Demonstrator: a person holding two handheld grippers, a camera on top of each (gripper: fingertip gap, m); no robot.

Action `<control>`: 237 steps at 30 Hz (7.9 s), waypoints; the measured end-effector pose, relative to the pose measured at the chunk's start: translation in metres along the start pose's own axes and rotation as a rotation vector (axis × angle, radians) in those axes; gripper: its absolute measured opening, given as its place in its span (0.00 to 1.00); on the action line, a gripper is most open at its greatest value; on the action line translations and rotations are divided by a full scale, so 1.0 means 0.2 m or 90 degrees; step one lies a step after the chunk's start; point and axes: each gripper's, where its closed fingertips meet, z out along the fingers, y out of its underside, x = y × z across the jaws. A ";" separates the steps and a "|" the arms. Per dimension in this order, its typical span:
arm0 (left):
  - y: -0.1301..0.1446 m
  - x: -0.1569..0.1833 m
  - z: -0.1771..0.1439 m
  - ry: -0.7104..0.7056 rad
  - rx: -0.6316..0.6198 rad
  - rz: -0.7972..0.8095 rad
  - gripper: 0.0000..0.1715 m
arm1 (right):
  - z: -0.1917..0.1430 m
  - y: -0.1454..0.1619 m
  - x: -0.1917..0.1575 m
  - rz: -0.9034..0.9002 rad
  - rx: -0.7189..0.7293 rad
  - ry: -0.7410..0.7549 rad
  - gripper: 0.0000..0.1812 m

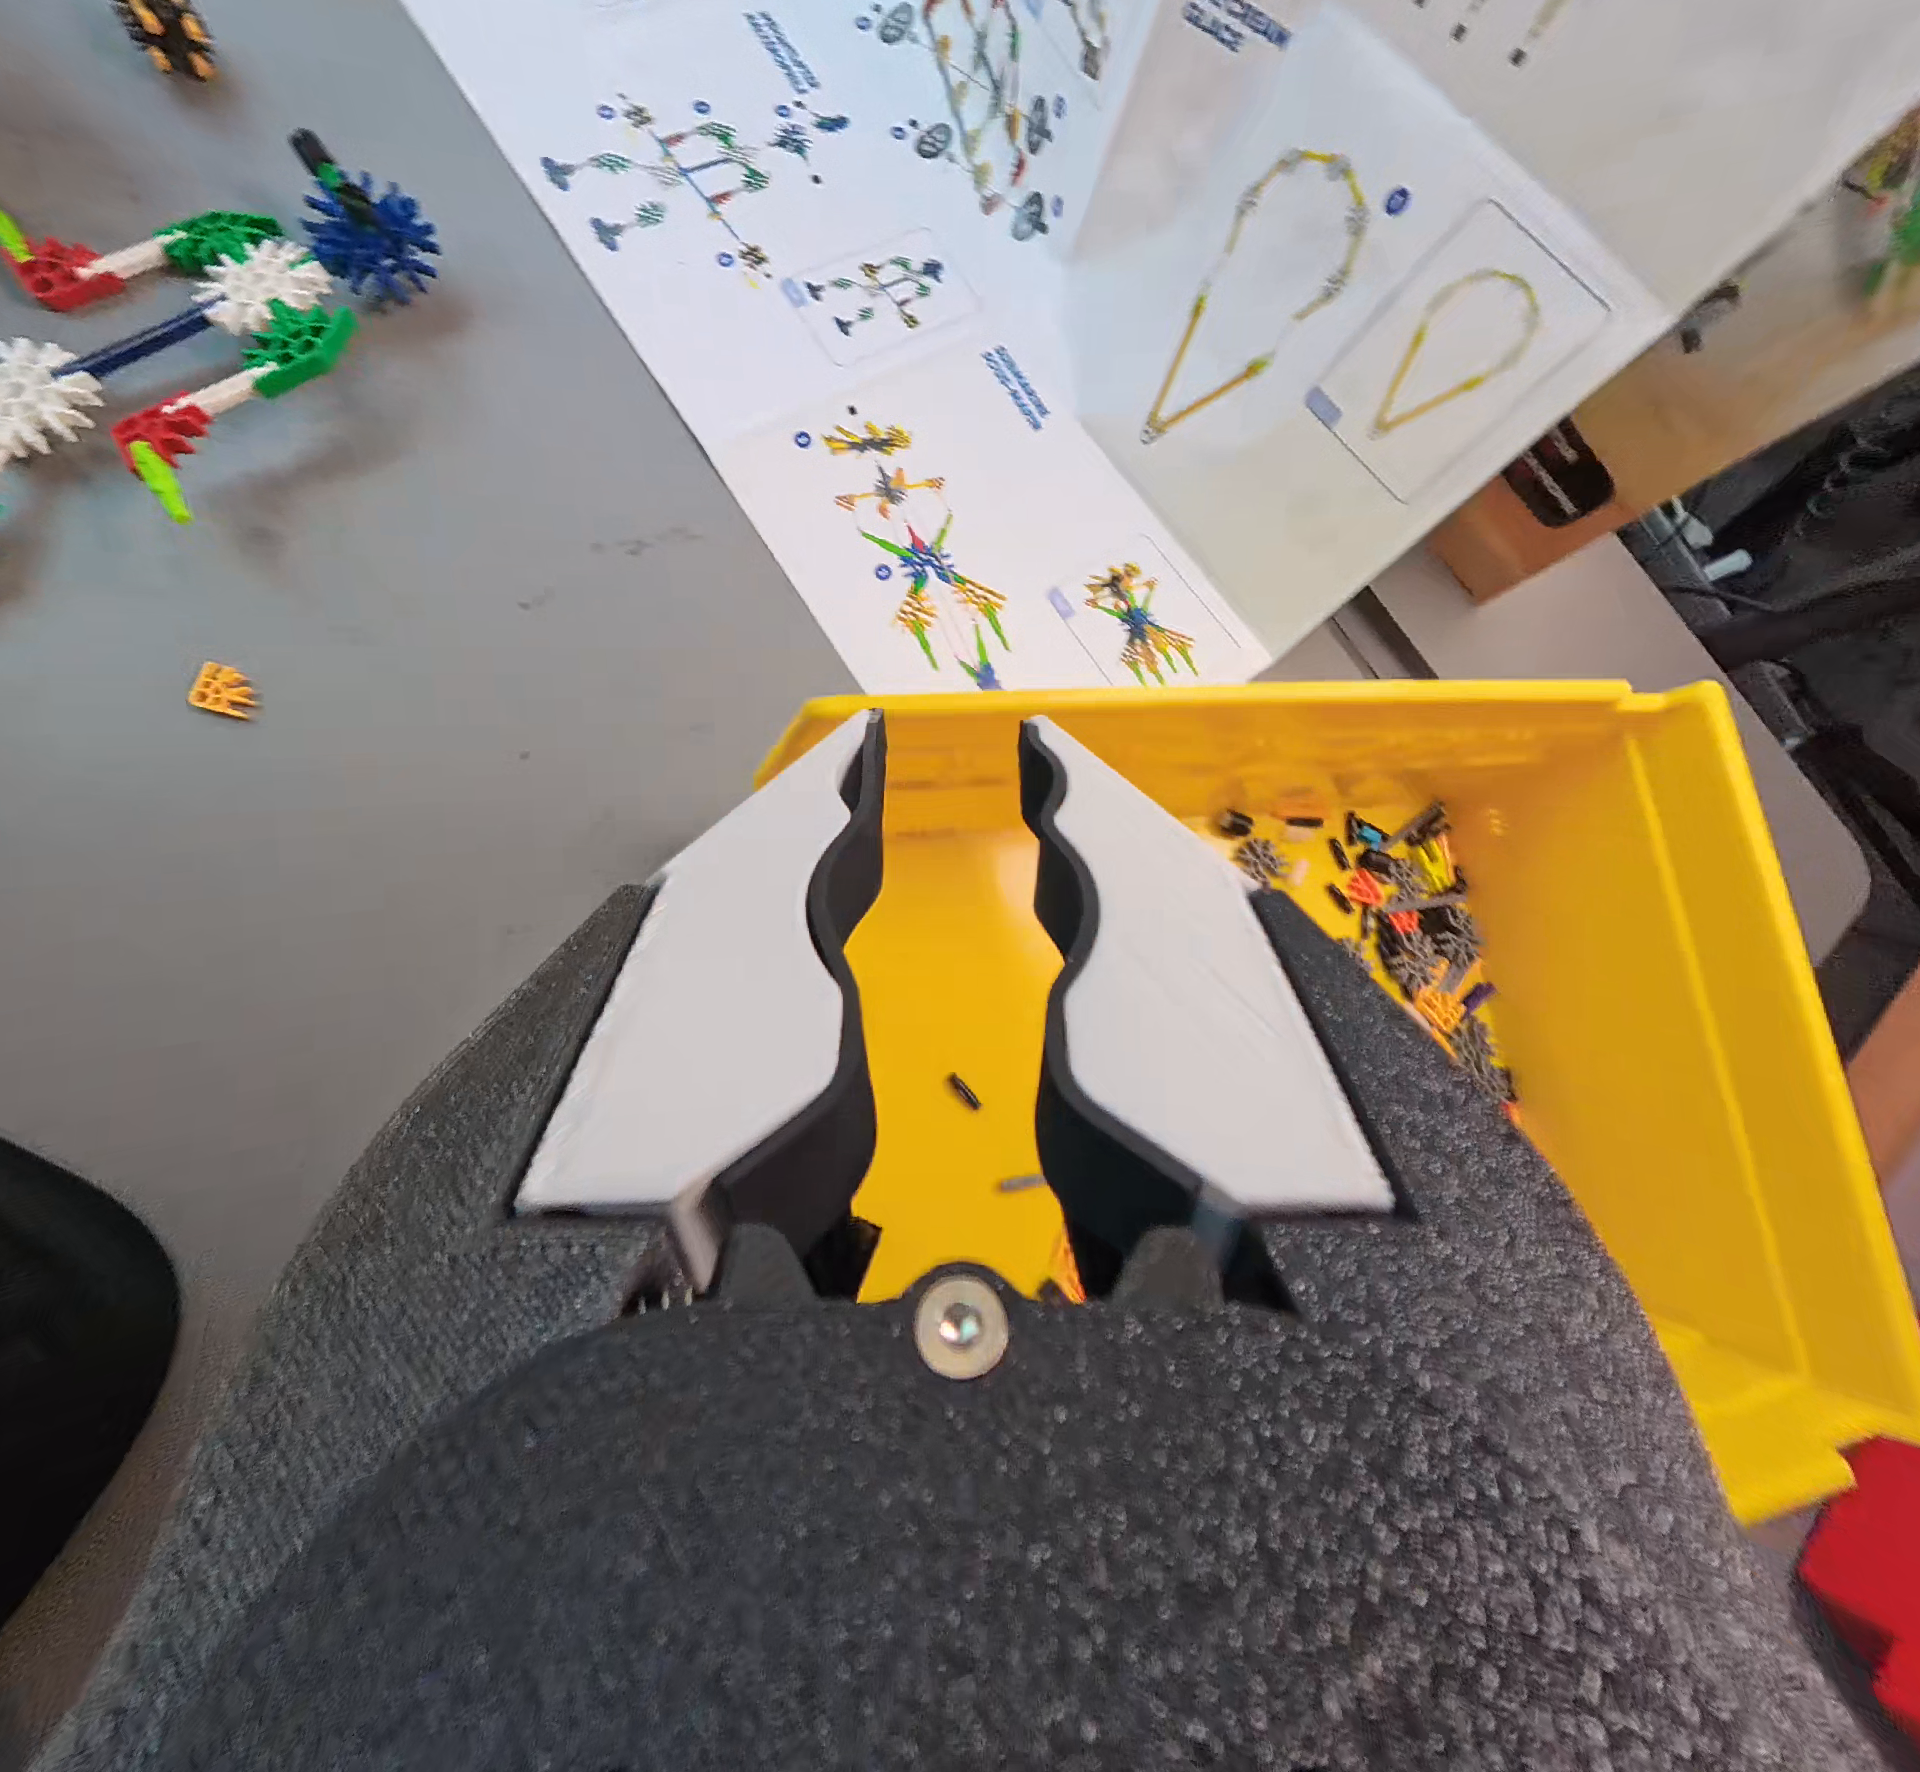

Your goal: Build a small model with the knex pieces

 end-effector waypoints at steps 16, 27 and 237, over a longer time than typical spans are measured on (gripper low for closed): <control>0.01 -0.02 0.01 -0.013 -0.007 -0.009 0.12 | -0.05 0.60 0.41 0.060 -0.260 0.093 0.16; 0.02 -0.03 0.02 -0.015 -0.017 -0.009 0.13 | -0.01 0.68 0.48 0.046 -0.331 0.083 0.16; -0.03 0.54 0.51 0.233 -0.202 0.254 0.05 | 0.49 0.06 -1.07 -0.237 -0.054 -0.356 0.05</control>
